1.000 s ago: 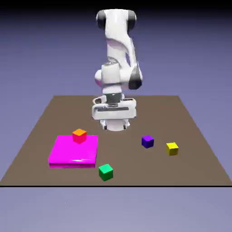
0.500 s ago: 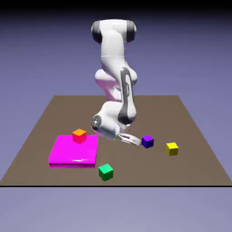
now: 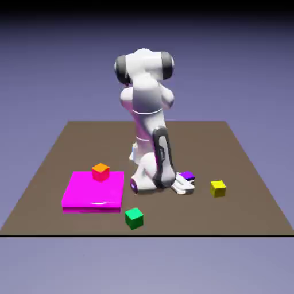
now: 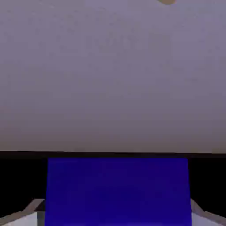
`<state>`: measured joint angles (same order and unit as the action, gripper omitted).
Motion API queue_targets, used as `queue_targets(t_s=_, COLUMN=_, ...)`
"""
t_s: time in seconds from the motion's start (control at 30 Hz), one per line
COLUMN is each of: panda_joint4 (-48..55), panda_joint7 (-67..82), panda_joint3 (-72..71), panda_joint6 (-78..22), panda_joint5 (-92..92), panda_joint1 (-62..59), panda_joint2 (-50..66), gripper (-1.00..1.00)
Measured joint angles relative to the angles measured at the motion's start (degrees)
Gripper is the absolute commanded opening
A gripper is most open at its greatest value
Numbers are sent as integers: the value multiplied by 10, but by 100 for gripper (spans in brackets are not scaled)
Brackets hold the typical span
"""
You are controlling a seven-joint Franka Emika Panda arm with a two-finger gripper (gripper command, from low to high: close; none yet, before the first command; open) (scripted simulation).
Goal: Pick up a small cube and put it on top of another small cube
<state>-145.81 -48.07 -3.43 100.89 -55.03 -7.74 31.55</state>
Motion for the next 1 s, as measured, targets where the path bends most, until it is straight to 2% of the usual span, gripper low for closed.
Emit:
queue_targets(t_s=0.6, panda_joint4=370, panda_joint7=167, panda_joint3=148, panda_joint6=-175, panda_joint5=280, panda_joint1=81, panda_joint2=60, gripper=-100)
queue_targets(t_s=0.77, panda_joint4=420, panda_joint7=237, panda_joint3=252, panda_joint6=-235, panda_joint5=362, panda_joint1=134, panda_joint2=95, gripper=-100)
queue_targets(t_s=1.0, panda_joint4=420, panda_joint7=321, panda_joint3=397, panda_joint6=-293, panda_joint5=447, panda_joint1=209, panda_joint2=149, gripper=-100)
